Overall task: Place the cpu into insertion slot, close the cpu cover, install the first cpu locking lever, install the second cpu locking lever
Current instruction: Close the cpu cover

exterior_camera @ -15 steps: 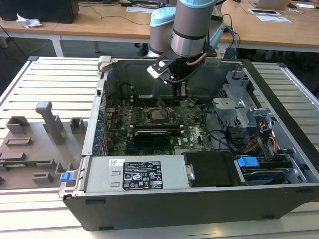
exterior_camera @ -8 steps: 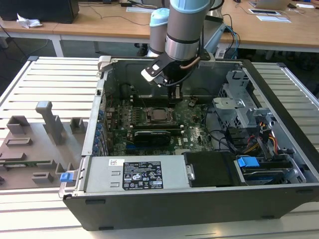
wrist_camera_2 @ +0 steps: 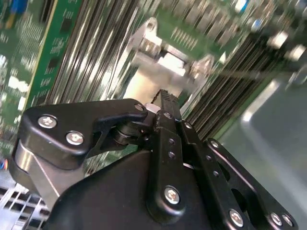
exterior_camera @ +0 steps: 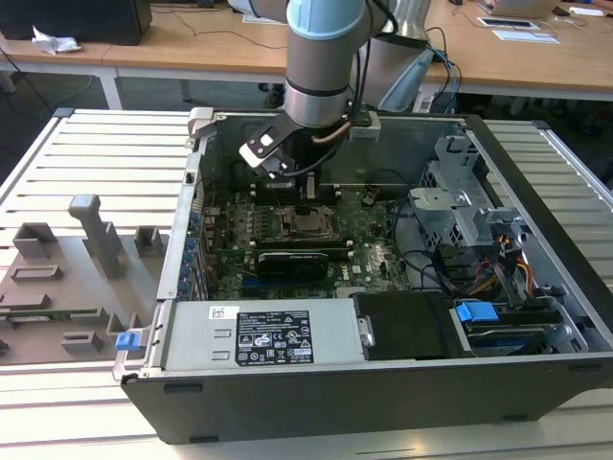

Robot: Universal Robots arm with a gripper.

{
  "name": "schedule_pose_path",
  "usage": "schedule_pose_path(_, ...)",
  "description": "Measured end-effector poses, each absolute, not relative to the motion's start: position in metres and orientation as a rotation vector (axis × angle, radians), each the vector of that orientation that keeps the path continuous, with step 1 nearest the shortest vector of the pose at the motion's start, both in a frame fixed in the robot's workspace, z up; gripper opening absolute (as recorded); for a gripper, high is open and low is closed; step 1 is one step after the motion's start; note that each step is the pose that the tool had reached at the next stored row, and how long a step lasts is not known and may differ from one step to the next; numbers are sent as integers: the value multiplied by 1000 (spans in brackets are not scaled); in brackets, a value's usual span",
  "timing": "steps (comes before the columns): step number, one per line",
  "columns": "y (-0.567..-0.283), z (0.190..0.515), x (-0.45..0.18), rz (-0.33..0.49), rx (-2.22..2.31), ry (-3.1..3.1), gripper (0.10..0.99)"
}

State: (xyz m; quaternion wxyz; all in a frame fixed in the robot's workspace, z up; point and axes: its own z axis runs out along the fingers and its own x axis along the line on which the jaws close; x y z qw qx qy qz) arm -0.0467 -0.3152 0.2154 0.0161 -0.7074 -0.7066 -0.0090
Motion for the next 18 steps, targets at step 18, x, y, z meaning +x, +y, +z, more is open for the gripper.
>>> schedule_pose_path(18, -315, 207, -51, -28, -2192, -2204, 106)
